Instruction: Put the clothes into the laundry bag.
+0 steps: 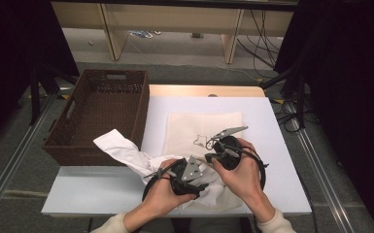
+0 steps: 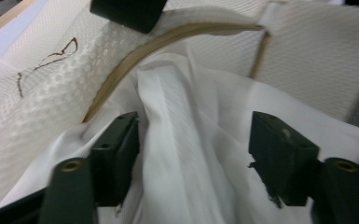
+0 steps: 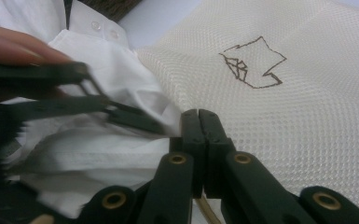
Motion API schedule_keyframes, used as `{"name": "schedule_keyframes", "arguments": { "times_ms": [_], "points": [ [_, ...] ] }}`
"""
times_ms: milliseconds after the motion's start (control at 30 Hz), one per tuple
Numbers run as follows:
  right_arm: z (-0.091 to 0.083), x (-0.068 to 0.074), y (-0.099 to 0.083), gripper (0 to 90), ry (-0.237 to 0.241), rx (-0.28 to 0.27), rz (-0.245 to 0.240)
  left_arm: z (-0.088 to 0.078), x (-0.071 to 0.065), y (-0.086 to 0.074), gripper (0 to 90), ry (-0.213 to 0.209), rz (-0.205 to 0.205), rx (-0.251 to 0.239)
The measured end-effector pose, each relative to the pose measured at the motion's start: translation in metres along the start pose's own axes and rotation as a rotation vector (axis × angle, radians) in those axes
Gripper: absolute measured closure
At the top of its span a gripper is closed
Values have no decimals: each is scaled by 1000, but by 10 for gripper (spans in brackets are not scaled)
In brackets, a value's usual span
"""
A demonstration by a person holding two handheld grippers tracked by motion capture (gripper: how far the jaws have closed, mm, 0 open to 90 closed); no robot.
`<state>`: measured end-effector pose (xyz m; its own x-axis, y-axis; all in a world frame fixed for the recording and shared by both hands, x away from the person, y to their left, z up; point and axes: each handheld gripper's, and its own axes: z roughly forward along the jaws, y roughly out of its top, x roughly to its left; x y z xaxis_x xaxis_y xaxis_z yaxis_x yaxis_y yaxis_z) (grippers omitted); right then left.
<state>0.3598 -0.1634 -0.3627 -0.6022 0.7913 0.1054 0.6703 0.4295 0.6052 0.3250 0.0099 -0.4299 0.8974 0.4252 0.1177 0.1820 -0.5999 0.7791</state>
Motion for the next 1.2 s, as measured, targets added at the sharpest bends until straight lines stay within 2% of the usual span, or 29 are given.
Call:
{"name": "schedule_keyframes", "arguments": {
  "times_ms": [33, 100, 167, 267, 333, 367, 433, 500, 633, 833, 933, 1067, 1200],
  "points": [
    [0, -1, 0, 900, 2, 2, -7, -7, -1, -1, 300, -15, -15, -9],
    [-1, -1, 0, 900, 1, -4, -8, -20, -2, -3, 272, -33, -14, -7],
    [-1, -1, 0, 900, 1, -3, -10, -29, -4, -8, 251, -40, 0, 23],
    [0, -1, 0, 900, 0, 0, -14, -33, -8, -18, 230, -54, 6, 60],
    [0, -1, 0, 900, 1, 4, -11, -31, -11, -26, 214, -43, 32, 103],
    [0, 0, 0, 900, 2, 7, 3, -28, -11, -29, 211, -30, 40, 121],
    [0, 0, 0, 900, 2, 7, -4, -21, -12, -36, 215, 3, 62, 159],
    [1, -1, 0, 900, 0, 1, -15, -14, -14, -40, 246, 27, 80, 186],
    [1, -1, 0, 900, 2, 1, -4, -2, -18, -41, 349, 62, 113, 201],
    [2, -2, 0, 900, -5, 2, -9, 12, -14, -37, 571, 88, 75, 188],
    [2, -2, 0, 900, -5, 4, -9, 12, -10, -30, 700, 96, 63, 184],
    [3, -1, 0, 900, -8, -4, -15, 7, -6, -19, 733, 84, 7, 146],
    [3, -2, 0, 900, -6, -7, -16, 3, -7, -6, 731, 67, -10, 104]
  ]
}}
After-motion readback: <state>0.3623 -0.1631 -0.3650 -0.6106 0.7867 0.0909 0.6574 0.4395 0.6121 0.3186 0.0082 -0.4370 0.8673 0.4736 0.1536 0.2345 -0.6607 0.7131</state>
